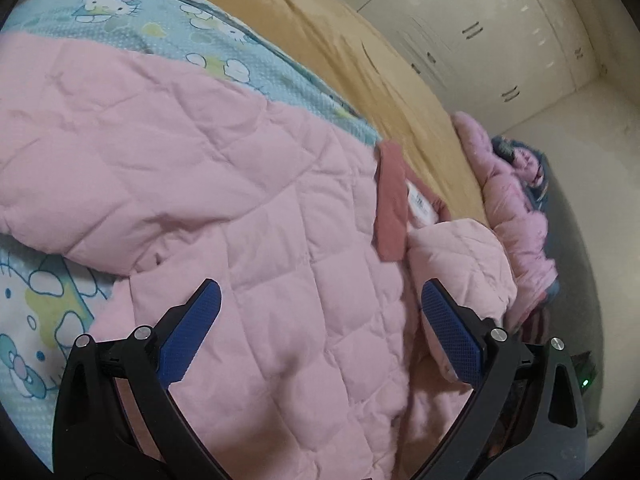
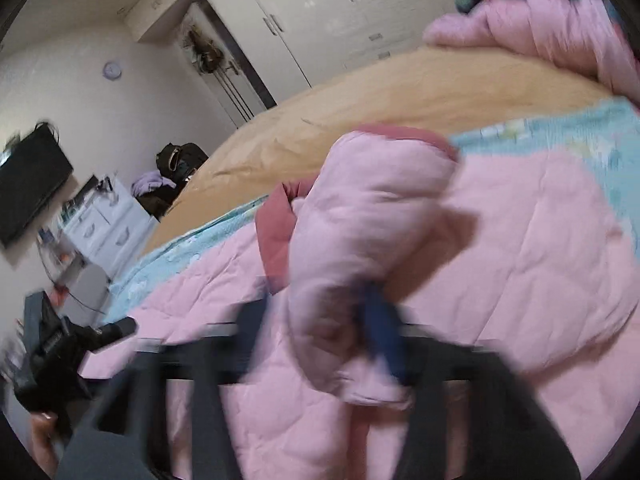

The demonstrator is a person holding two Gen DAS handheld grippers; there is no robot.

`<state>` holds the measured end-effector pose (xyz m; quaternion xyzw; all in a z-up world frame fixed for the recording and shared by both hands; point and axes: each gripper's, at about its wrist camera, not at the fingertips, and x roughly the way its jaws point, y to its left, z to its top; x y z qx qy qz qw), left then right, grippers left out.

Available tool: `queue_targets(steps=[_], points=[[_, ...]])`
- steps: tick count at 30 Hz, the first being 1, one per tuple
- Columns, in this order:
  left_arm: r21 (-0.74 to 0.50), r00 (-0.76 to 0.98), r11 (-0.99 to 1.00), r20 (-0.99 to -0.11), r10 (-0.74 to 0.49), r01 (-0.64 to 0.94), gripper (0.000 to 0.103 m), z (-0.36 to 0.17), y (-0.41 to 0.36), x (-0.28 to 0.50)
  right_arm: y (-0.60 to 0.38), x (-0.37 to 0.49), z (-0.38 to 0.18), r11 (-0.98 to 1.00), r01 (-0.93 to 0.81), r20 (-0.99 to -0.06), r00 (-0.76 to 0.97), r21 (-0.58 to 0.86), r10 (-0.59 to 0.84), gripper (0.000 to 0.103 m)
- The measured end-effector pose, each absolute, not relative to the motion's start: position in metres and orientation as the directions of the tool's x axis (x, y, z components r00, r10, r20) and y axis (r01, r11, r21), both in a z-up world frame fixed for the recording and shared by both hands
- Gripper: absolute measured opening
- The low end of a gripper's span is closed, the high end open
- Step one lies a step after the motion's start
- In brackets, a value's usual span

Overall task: Fold large clothes
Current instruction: 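Lift the sleeve with the right tool and fold it across the coat front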

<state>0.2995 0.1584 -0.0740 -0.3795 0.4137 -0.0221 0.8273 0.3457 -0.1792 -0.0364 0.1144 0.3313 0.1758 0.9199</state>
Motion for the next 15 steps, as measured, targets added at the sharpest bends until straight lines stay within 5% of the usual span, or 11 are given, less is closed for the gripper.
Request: queue_targets(steps=[4,15], points=[[-0.697,0.703,0.667,-0.612,-0.363,-0.263,0.094,-0.068,0.176,0.293,-0.127,0.327,-0.031,0.903,-0.417,-0.569,0.72,0.102,0.397,0.019],[-0.758,0.683,0.601,-0.579,-0.444,-0.252,0.094,-0.085,0.176,0.308,-0.079,0.314,-0.083,0.834,-0.551,-0.737,0.56,0.01,0.379,0.019]])
